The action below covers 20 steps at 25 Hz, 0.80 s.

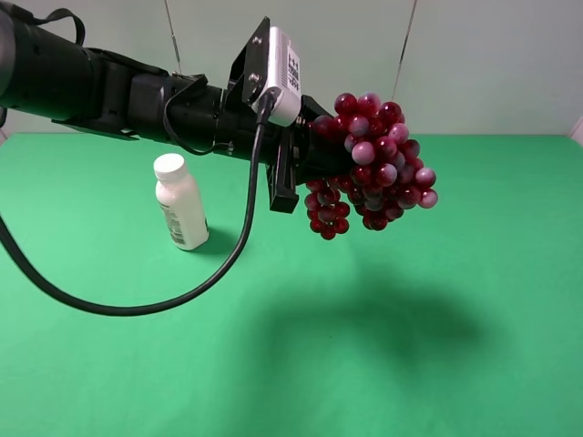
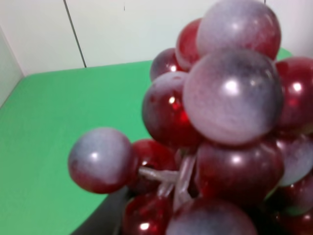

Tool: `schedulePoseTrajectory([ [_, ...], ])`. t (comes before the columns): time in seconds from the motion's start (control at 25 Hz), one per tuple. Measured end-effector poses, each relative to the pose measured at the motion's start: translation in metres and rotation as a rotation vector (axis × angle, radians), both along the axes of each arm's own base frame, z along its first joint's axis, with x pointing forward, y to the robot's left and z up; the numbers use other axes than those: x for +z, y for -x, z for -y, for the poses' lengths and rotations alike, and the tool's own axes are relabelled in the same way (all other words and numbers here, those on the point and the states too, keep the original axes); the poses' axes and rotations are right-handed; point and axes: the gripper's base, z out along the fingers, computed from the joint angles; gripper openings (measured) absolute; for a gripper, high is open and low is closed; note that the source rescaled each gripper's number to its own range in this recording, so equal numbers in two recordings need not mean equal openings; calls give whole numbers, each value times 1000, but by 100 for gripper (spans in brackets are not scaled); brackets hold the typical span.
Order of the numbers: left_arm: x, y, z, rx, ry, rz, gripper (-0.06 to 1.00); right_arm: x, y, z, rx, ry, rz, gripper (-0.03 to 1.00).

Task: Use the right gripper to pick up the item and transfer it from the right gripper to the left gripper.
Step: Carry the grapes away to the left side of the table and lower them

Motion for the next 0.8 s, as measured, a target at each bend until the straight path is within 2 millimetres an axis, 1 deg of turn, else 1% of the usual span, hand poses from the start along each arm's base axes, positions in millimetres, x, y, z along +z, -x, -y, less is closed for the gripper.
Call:
schedulePoseTrajectory([
  [0.08,0,0,0,-1,0,0,0,-8,-4,-1,5,0,-23,100],
  [0.36,0,0,0,0,1,-1,0,-19,-12,-2,24,20,-15,100],
  [0.8,0,0,0,0,1,-1,0,-20,-12,-4,34,2,-21,100],
])
